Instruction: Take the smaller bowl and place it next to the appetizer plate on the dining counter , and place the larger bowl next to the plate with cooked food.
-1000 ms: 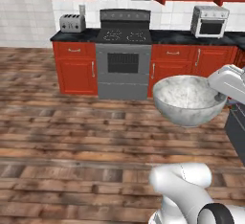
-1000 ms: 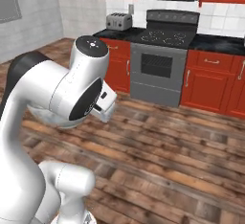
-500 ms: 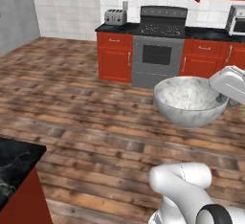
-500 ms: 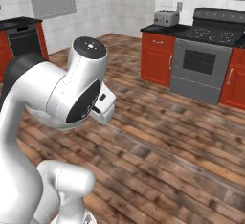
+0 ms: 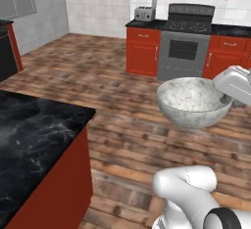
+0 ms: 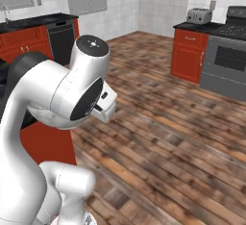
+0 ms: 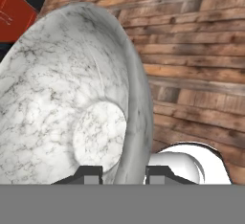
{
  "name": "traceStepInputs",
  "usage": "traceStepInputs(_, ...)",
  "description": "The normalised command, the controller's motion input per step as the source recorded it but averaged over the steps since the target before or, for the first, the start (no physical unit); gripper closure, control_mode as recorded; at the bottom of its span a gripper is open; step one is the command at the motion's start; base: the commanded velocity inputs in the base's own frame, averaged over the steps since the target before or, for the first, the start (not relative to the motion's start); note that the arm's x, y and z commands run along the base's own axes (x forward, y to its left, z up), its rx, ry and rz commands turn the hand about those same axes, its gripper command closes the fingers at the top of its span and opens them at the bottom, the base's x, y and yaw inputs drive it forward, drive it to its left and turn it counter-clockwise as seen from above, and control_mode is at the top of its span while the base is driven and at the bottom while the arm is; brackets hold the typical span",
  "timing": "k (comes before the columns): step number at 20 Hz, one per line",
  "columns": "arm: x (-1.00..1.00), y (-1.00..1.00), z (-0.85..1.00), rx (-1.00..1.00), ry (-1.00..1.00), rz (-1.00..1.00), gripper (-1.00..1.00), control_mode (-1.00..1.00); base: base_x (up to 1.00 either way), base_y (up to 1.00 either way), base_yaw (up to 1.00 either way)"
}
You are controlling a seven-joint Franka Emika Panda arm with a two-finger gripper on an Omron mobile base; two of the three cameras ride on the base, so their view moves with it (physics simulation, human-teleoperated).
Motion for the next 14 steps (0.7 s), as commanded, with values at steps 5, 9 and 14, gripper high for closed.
traceStepInputs(5, 0.0, 0.0, 0.0, 0.0, 0.0, 0.0, 1.0, 1.0, -1.0, 0.55, 0.08)
traceStepInputs(9, 0.0, 0.0, 0.0, 0.0, 0.0, 0.0, 1.0, 1.0, -1.0, 0.82, 0.01)
traceStepInputs(14, 0.0, 0.0, 0.0, 0.0, 0.0, 0.0, 1.0, 1.0, -1.0, 0.79, 0.01)
